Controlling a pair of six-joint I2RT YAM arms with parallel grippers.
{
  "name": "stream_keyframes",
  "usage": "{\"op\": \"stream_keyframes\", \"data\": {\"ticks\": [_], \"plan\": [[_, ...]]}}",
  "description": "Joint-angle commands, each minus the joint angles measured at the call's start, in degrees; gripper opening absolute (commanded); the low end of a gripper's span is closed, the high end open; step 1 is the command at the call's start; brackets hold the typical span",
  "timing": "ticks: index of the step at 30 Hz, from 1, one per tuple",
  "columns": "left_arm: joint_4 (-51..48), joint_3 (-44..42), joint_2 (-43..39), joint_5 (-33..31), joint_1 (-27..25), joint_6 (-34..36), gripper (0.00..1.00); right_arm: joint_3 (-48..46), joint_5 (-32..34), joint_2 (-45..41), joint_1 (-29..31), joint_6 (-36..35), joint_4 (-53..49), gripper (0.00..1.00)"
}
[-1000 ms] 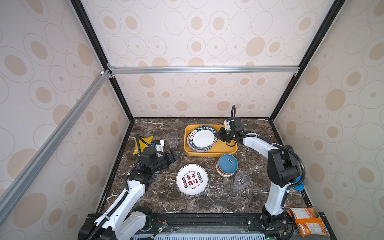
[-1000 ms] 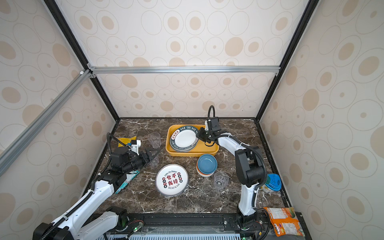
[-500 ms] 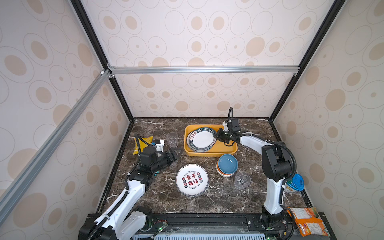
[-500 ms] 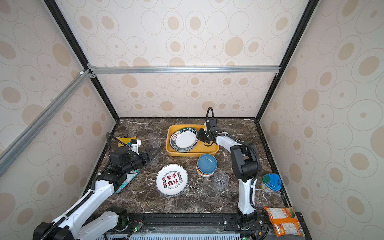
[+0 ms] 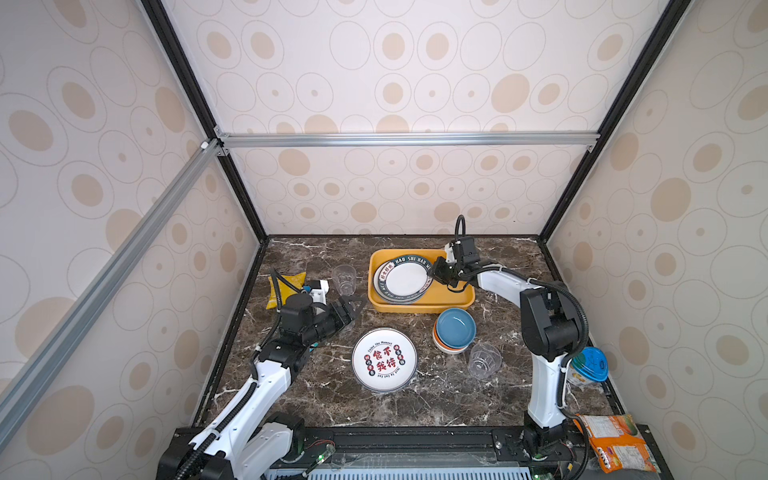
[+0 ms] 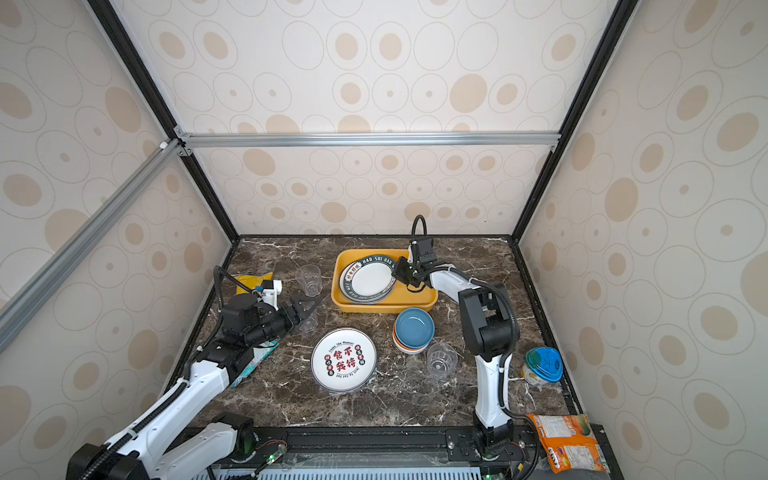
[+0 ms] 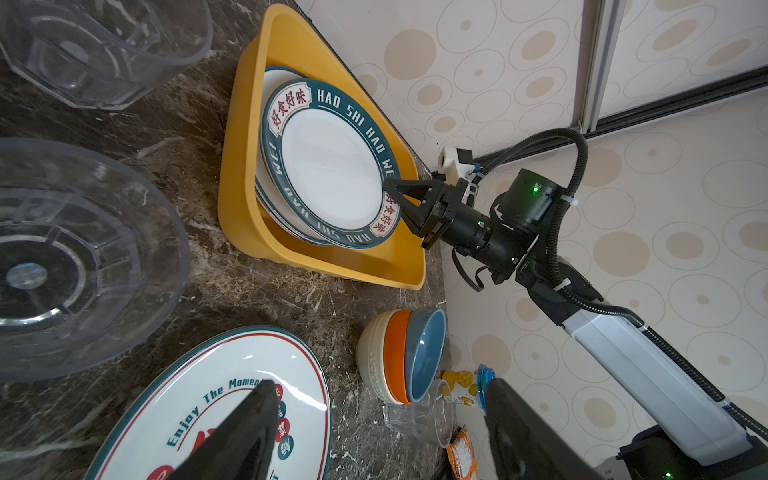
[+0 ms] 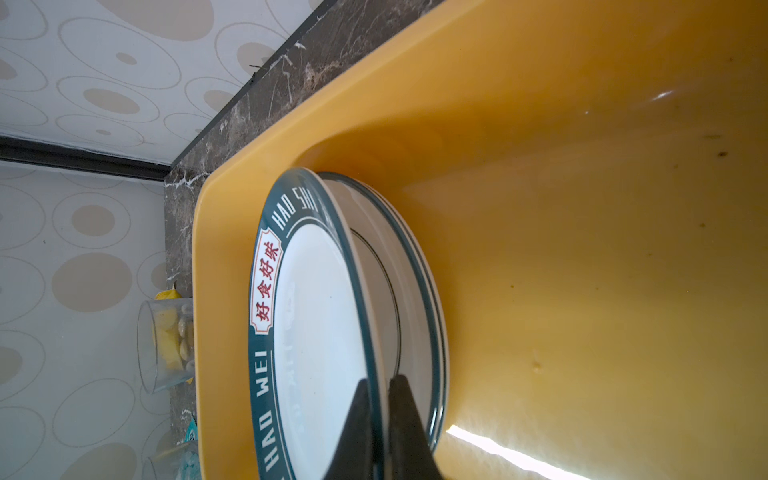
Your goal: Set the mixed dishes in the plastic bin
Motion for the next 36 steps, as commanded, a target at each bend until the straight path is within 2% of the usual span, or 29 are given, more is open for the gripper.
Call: {"op": "stream_keyframes", "data": {"ticks": [1, 16, 27, 32, 36], "plan": [[1.68, -0.17, -0.19, 0.76, 0.29, -0.86, 0.78, 2.22, -0.20, 0.95, -0.11, 0.92, 2.59, 0.00], [2.26, -0.98, -0.82, 0.60, 0.23, -1.51, 0.77, 3.07, -0.36, 2.46, -0.07, 1.18, 2.70, 0.00], [2.72, -1.25, -0.42, 0.77, 0.30, -1.82, 0.77, 4.08, -0.77, 3.93, -0.07, 1.55, 2.23, 0.05], [2.66, -1.34, -0.40, 0.72, 0.32, -1.78, 0.77, 4.18, -1.00, 4.30, -0.05, 1.75, 1.82, 0.13], [2.66, -1.51, -0.47, 0.69, 0.32, -1.78, 0.77, 4.24, -1.15, 4.54, -0.09, 1.88, 1.33, 0.17]]}}
